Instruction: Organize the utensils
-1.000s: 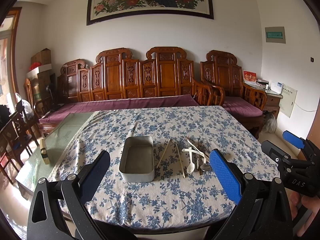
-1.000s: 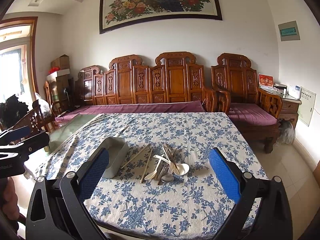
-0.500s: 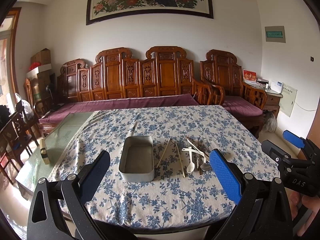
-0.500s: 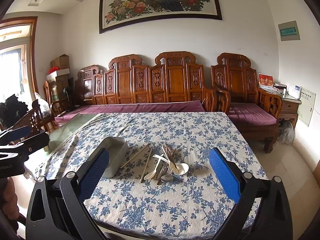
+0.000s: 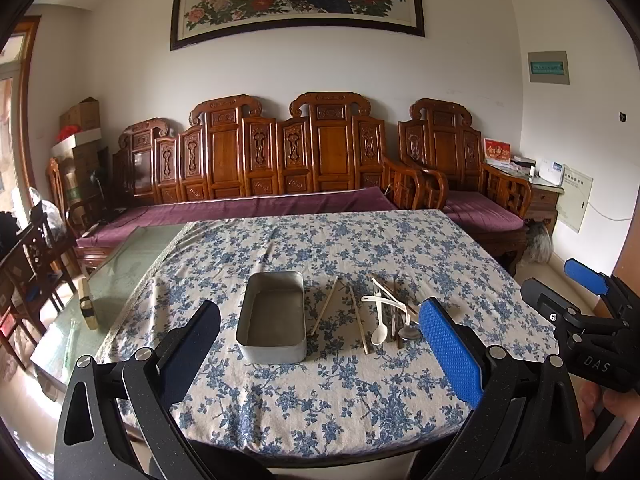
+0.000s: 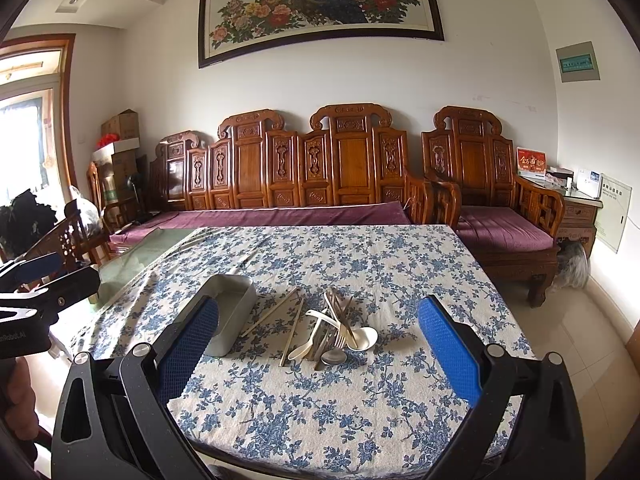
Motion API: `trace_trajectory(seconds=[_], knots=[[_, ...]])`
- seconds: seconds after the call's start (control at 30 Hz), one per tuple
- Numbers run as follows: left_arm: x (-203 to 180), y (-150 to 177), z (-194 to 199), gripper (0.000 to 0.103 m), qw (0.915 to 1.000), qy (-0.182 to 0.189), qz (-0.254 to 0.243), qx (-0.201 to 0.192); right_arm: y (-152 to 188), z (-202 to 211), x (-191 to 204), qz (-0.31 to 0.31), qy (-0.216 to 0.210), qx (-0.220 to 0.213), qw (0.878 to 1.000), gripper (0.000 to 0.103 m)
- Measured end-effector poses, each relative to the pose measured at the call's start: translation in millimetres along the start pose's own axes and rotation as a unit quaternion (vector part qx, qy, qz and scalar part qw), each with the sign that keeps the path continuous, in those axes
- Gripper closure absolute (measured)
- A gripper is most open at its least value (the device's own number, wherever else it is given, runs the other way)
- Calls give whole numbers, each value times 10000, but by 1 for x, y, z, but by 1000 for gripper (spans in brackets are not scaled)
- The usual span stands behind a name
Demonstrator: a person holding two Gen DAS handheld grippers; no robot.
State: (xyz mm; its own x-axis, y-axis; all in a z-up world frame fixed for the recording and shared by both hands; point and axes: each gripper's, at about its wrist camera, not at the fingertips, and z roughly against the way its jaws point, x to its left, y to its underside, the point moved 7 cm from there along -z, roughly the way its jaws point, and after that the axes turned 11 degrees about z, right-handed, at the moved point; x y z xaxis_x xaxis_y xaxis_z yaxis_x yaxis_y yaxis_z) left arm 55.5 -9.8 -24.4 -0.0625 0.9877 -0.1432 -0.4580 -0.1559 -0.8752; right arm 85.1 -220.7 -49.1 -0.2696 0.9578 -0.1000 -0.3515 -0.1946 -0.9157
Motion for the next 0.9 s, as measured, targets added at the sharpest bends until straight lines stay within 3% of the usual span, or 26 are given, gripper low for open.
trace_trajectory(seconds=[0.4, 0.7, 0.9], knots=[[0, 7, -9, 6, 9999, 28, -34, 134, 2, -2, 0, -10, -20, 27, 10000, 3], [4, 24, -50, 6, 9981, 43, -82, 606, 17, -28, -4, 29, -132, 178, 9998, 3], [8, 36, -83, 6, 9963, 12, -141, 844, 33, -62, -2, 104, -298, 381, 9988, 8]])
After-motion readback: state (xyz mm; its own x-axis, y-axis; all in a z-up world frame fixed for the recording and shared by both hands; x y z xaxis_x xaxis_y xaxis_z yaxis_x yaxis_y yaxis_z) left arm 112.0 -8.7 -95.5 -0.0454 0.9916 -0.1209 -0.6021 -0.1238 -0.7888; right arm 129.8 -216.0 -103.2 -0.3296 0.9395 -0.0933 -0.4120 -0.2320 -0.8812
